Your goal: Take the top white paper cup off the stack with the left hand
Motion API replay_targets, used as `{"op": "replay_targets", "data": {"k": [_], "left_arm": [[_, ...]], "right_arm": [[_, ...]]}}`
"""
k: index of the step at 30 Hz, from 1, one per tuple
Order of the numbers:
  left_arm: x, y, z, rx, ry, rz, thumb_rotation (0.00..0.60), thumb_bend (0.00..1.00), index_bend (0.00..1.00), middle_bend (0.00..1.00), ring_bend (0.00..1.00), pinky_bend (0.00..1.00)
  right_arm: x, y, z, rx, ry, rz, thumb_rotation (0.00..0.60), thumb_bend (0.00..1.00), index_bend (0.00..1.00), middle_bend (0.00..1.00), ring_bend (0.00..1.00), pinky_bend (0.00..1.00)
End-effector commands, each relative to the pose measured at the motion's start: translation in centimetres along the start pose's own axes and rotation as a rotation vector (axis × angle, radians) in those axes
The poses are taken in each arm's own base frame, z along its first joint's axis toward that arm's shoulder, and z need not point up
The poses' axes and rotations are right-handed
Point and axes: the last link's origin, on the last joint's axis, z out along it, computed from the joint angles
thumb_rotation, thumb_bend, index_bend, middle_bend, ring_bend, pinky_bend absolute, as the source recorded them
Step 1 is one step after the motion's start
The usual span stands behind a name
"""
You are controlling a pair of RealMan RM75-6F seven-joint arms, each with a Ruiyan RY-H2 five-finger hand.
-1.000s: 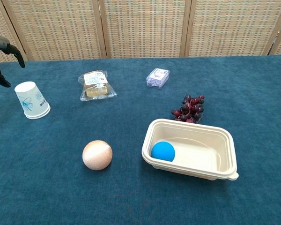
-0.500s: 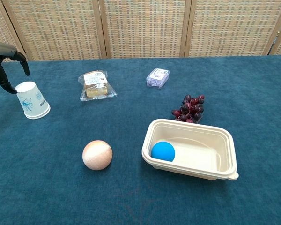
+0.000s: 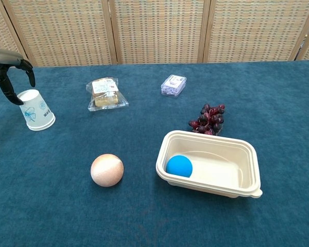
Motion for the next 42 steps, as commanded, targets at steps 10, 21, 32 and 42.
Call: {"op": "replay_targets", "data": {"k": [10,21,32,42], "left_arm": [[-0.3,0.2,0.0,-0.005,-0.005,0.007,0.6,0.21,0.35,0.0,0.0,0.0],[0.3,0.3,-0.2,-0.018,0.023,-0.032,0.6,0.26,0.44,0.0,0.0,0.0],[1.9,0.3,-1.3,-0.049,0.063,-0.061,0.6,0.27,0.45,0.0,0.0,0.0],[4.1,-0.1,-2.7,-0.069,0.107,-0.09,0.6,0.27,0.45,0.0,0.0,0.0]], "right_arm": [[0.0,0.0,0.0,0.0,0.002,0.001,0.6,0.03,0.0,0.0,0.0,0.0],[0.0,0.0,0.0,0.001,0.001,0.0,0.6,0.03,0.0,0.0,0.0,0.0],[0.0,0.0,-0.1,0.001,0.001,-0.001,0.6,0.04,0.0,0.0,0.0,0.0],[0.0,0.0,0.0,0.001,-0.002,-0.001,0.6,0.03,0.0,0.0,0.0,0.0]]}}
